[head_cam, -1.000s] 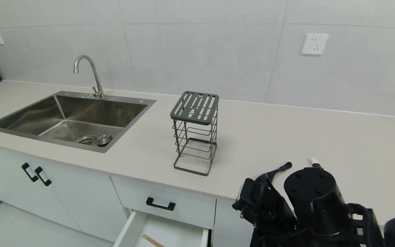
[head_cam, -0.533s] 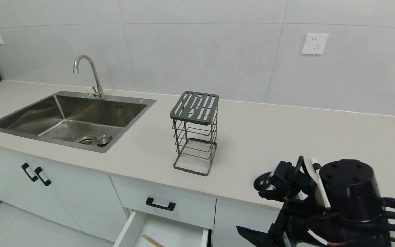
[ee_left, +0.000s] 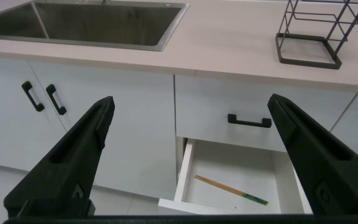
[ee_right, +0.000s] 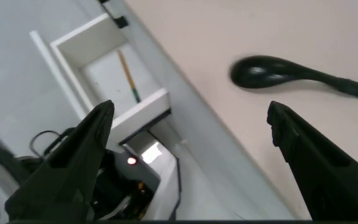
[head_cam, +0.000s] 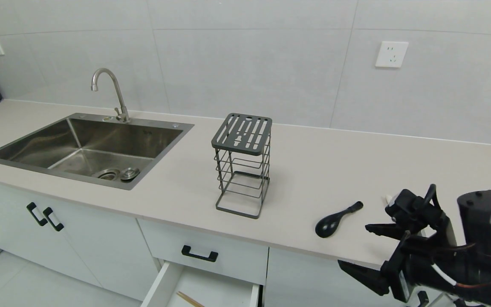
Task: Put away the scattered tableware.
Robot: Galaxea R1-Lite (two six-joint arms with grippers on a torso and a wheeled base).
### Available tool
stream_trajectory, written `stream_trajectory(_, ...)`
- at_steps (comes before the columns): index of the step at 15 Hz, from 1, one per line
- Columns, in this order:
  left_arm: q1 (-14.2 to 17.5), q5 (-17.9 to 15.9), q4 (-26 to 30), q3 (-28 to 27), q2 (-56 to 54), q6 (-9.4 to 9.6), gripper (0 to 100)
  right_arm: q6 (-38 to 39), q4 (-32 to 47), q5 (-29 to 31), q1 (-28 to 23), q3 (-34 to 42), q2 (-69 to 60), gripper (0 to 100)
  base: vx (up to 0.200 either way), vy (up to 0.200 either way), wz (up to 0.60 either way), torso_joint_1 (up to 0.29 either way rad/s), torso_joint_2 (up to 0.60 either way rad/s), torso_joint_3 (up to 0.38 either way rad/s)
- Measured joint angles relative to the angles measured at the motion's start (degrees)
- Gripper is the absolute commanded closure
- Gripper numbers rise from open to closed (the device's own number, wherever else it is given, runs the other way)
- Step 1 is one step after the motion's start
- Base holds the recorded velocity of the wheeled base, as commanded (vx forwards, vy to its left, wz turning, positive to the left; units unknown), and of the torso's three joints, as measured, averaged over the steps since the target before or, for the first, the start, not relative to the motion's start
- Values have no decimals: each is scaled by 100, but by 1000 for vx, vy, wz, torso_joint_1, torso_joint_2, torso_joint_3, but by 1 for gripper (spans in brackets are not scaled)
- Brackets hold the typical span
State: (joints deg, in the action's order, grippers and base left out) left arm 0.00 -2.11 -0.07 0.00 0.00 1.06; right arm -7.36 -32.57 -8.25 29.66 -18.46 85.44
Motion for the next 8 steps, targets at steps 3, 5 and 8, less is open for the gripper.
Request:
stream_trajectory(3,0,0,0,0,0,0,0,-902,217,-165,-1001,0,-35,0,0,0,0,0,0,0)
stream_trajectory(5,0,-2,0,0,0,0,0,-1289,280,-280,-1486,-116,13,0,0,0,0,0,0,0)
stream_trajectory(8,0,-2,0,0,0,-2,0,-1482,290,-379,-1707,-434,380,0,0,0,0,0,0,0)
